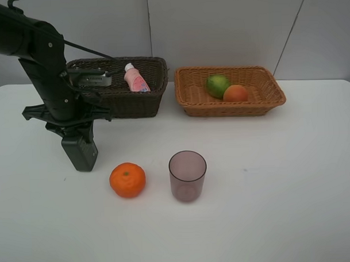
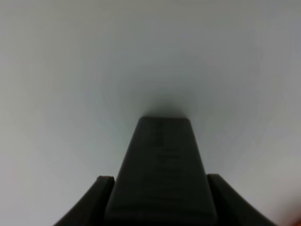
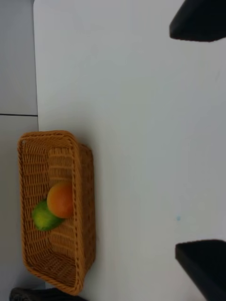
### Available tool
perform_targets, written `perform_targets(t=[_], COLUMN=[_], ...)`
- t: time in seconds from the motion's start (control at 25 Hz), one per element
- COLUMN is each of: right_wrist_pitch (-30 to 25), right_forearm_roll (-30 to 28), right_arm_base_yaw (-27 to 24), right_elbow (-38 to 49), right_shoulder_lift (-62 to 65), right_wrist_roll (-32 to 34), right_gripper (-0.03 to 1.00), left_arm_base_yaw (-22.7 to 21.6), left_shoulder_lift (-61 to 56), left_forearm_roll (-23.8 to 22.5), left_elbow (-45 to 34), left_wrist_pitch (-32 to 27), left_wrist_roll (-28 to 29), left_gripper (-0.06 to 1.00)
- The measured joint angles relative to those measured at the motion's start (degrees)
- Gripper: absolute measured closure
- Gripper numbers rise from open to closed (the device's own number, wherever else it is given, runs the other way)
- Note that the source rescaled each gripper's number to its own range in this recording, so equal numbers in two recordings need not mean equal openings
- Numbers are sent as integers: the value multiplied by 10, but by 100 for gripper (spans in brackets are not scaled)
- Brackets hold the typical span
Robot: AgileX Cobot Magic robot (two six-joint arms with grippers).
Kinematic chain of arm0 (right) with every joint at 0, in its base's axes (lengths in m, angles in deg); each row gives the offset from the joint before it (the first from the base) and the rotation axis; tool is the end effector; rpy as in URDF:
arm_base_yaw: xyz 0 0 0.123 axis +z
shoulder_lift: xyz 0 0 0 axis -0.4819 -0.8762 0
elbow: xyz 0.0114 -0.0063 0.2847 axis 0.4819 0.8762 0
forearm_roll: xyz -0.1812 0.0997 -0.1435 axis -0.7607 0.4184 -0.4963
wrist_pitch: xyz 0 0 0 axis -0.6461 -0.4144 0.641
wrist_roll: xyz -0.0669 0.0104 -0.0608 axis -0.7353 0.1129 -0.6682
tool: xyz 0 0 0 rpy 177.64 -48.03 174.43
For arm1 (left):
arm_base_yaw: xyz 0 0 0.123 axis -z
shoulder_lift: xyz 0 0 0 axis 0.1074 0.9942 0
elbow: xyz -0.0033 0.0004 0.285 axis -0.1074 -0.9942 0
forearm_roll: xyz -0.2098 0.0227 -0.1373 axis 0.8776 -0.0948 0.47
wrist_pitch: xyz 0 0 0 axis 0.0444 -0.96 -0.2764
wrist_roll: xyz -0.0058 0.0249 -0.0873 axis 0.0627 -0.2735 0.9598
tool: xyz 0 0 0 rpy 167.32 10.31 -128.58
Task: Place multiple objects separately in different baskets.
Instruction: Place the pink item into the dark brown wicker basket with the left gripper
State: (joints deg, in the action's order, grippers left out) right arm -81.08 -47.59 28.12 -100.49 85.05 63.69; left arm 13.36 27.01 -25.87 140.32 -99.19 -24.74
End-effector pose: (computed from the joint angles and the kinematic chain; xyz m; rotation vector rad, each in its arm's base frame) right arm -0.0085 0.0002 0.2840 0.0487 2.0161 0.0156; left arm 0.3346 -0.1101 0.1498 0.0009 2.9437 0.0345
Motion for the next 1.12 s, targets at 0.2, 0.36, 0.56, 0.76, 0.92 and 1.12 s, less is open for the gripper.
perform_targets(t=[0.2,0.36,0.56,0.76,0.92,1.12], right_wrist_pitch=[0,0,0,0,0,0], right_forearm_roll=[0,0,0,0,0,0], right_arm_base_yaw=[0,0,0,0,0,0], right_elbow=[0,0,0,0,0,0], right_shoulder_lift=[0,0,0,0,0,0], right_wrist_roll=[0,0,0,0,0,1], right_gripper=[18,18,18,18,18,18], left_arm_base_yaw=[0,0,0,-8,-29,-44], left_shoulder_lift=[-20,-63,-82,-58,4,90], left_forearm_roll=[4,4,-10,-41,-52,-57], left_elbow=[7,60,179,302,380,443], left_wrist_pitch=[-9,-57,-139,-163,-163,-161], left_wrist_roll=[0,0,-3,-3,-10,-29], left_gripper=[44,44,44,44,44,44])
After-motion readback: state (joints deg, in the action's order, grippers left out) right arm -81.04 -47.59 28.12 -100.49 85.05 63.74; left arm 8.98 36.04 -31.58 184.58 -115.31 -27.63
